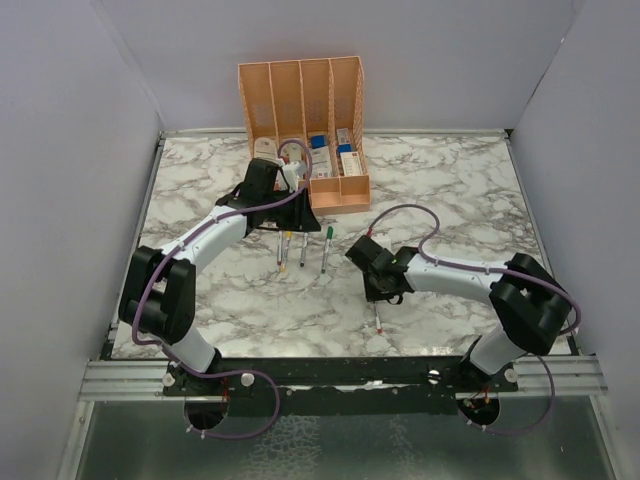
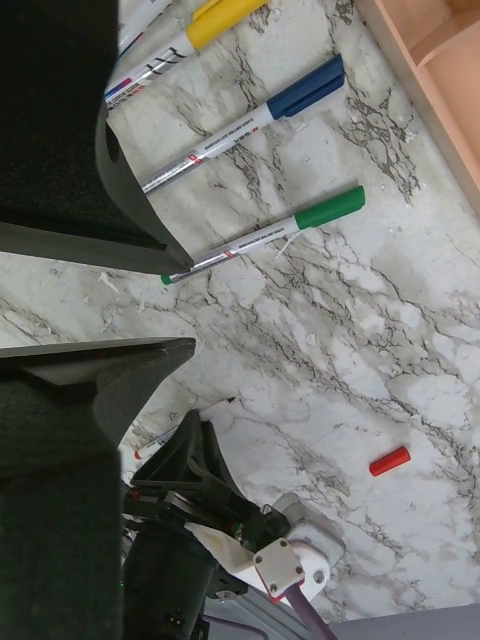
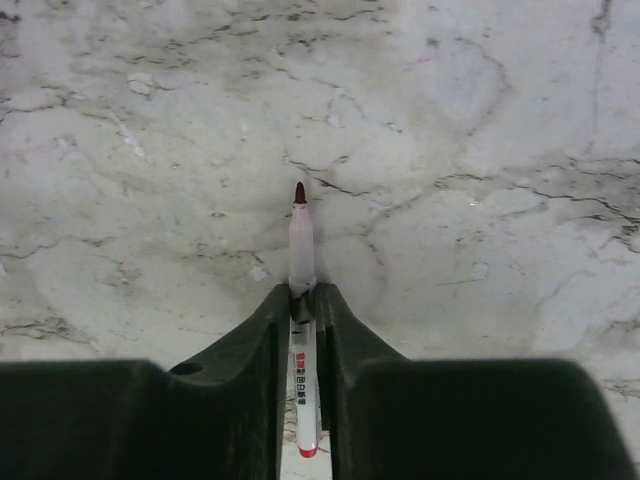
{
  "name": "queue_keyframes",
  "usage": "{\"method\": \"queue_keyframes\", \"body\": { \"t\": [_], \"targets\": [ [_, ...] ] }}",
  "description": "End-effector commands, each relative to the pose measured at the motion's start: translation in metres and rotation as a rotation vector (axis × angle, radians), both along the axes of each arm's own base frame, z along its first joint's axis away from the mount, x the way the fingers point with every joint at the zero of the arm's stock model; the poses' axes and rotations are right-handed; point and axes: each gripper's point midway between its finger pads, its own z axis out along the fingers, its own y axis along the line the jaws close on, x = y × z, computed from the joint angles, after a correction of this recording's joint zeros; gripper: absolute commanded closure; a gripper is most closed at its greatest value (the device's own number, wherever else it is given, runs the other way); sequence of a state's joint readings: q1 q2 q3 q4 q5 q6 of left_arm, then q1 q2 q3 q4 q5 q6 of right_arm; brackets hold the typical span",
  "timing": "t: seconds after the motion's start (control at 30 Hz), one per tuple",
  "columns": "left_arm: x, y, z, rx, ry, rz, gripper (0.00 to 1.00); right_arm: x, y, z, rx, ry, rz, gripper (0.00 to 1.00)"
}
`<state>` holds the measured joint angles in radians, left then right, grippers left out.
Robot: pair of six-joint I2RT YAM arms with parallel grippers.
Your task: Insert the pens into the pen caps
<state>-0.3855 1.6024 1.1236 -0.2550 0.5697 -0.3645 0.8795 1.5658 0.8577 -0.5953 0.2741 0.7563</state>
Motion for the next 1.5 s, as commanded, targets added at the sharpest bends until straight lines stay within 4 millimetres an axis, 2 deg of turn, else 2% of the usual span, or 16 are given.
{"method": "queue_keyframes", "body": {
  "t": [0.0,0.07,0.17,0.3,0.43,0.57,0.67,0.77,0.83,0.93,1.03,1.13,1.47],
  "targets": [
    [0.004,-0.006,0.007,-0.035,-0.015,-0.021,0.66,-0.008,0.011,-0.018,0.001,0.085,0.072,0.92],
    [0.003,-0.006,0.005,-0.033,-0.011,-0.023,0.66,-0.011,0.009,-0.024,-0.015,0.109,0.072,0.98],
    [0.003,-0.006,0.004,-0.035,-0.008,-0.034,0.65,-0.007,0.008,-0.024,-0.045,0.104,0.061,0.99],
    [0.002,-0.006,0.002,-0.032,-0.022,-0.050,0.66,0.021,0.011,-0.005,-0.046,0.020,0.044,0.99],
    [0.004,-0.007,0.007,-0.041,-0.062,-0.062,0.66,0.072,0.011,0.034,0.091,-0.092,-0.023,0.99],
    [0.004,-0.012,0.018,-0.089,-0.117,-0.083,0.66,0.126,-0.001,0.085,0.237,-0.276,-0.096,0.99],
    [0.000,-0.024,0.028,-0.157,-0.156,-0.128,0.65,0.155,-0.006,0.127,0.284,-0.446,-0.099,0.99],
    [-0.013,-0.047,0.039,-0.213,-0.212,-0.219,0.65,0.172,-0.011,0.163,0.318,-0.599,-0.087,0.99],
    [-0.024,-0.066,0.045,-0.231,-0.254,-0.291,0.65,0.177,-0.013,0.182,0.360,-0.693,-0.078,0.99],
    [-0.039,-0.094,0.053,-0.269,-0.294,-0.375,0.64,0.172,-0.011,0.211,0.462,-0.841,-0.037,0.99],
    [-0.038,-0.109,0.060,-0.326,-0.304,-0.386,0.63,0.163,-0.013,0.228,0.531,-0.933,-0.026,0.99],
    [-0.035,-0.118,0.063,-0.353,-0.295,-0.406,0.62,0.160,-0.018,0.225,0.523,-0.930,-0.043,0.99],
    [-0.010,-0.137,0.052,-0.354,-0.267,-0.396,0.60,0.157,-0.004,0.219,0.556,-0.865,0.009,0.99]
  ]
}}
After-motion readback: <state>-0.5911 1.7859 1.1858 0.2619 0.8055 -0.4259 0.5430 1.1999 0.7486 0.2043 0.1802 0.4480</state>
